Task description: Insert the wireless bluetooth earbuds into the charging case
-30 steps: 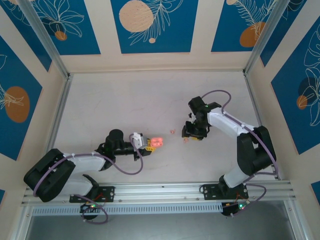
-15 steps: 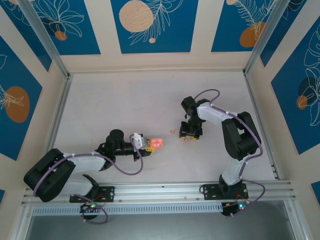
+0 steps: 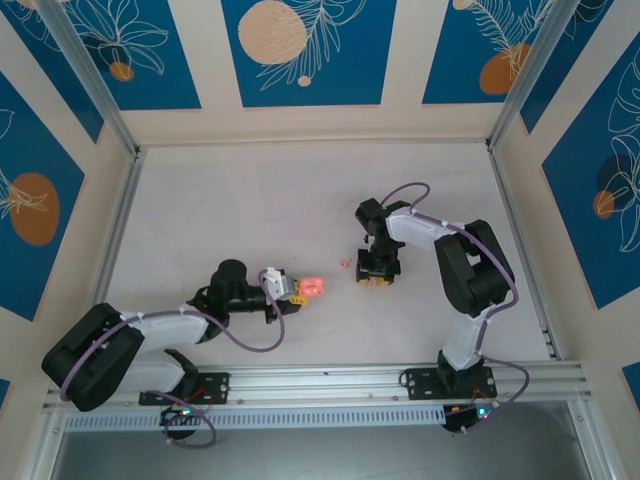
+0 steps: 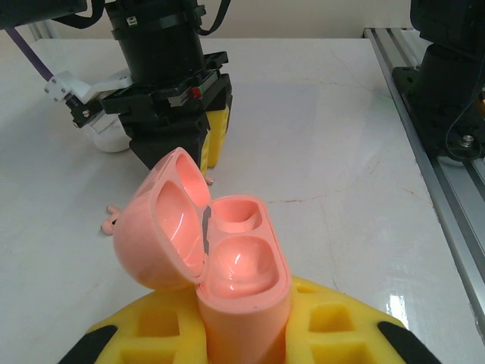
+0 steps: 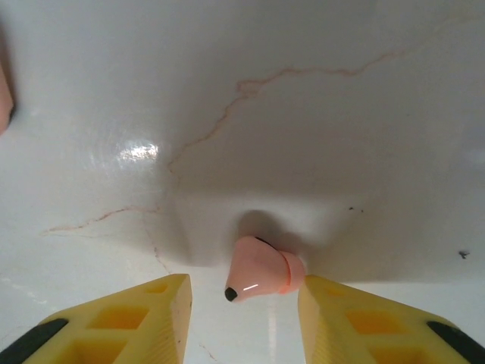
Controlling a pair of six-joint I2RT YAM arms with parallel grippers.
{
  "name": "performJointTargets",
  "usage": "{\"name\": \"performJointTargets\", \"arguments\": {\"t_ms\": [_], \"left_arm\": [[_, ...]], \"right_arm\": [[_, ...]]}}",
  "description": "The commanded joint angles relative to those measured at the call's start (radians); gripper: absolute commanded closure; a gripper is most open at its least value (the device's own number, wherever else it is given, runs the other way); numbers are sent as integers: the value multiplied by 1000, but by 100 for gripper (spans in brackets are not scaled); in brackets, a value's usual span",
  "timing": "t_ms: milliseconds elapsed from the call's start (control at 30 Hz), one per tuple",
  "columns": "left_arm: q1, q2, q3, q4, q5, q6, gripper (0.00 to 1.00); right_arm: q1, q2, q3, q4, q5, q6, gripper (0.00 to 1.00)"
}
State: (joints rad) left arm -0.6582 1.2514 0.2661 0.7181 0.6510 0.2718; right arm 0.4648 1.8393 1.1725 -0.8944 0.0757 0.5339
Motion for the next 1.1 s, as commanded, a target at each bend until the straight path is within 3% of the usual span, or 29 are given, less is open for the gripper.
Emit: {"name": "performJointTargets", "arguments": {"t_ms": [0, 300, 667, 833, 1067], "left_arm": [[8, -39, -13, -37, -7, 29, 84], [8, -62, -12, -63, -25, 36, 84], [8, -58, -13, -68, -34, 34, 84], [9, -66, -14, -77, -34, 33, 84], [8, -71, -14, -82, -37, 30, 84]], "right_arm": [[6, 9, 6, -4, -7, 19, 59], [-5, 19, 10, 12, 5, 8, 55], [-17, 40, 20, 8, 11, -12, 67], [-17, 47, 42, 0, 17, -20, 61], [-18, 46, 62, -16, 38, -31, 61]]}}
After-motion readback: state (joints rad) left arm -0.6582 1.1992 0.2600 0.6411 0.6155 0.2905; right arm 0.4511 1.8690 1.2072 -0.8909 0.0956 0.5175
